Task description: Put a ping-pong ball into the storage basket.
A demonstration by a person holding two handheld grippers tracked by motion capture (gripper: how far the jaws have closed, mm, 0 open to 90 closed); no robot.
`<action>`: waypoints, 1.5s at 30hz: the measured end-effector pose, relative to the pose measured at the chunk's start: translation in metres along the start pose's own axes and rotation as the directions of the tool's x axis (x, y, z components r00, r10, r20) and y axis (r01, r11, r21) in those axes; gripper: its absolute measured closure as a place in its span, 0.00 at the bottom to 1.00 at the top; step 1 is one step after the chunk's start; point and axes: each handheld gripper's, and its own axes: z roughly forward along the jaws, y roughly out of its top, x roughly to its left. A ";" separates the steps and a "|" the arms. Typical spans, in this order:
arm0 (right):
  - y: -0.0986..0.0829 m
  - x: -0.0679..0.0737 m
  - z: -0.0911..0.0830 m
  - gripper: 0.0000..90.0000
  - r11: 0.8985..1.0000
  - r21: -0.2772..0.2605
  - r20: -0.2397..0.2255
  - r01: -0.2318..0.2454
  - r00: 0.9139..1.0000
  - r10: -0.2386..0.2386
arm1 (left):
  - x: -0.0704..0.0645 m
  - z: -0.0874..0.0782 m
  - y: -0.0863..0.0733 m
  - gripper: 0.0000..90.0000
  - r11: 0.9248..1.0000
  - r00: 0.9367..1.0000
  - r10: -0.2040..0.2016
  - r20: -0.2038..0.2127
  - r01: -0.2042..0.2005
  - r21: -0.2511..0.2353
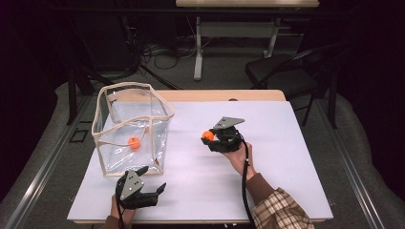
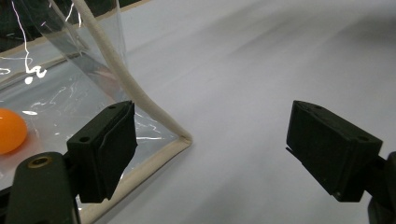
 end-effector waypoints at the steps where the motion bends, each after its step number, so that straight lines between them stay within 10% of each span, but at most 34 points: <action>1: 0.001 0.000 0.000 0.57 1.000 -0.006 -0.002 -0.002 1.000 0.002 | 0.000 0.000 0.000 0.18 1.000 1.000 -0.001 -0.001 0.001 0.000; 45: 0.022 0.001 0.020 0.57 1.000 -0.013 -0.034 0.008 0.999 -0.009 | 0.000 0.000 0.000 0.18 1.000 1.000 0.002 -0.001 -0.002 0.000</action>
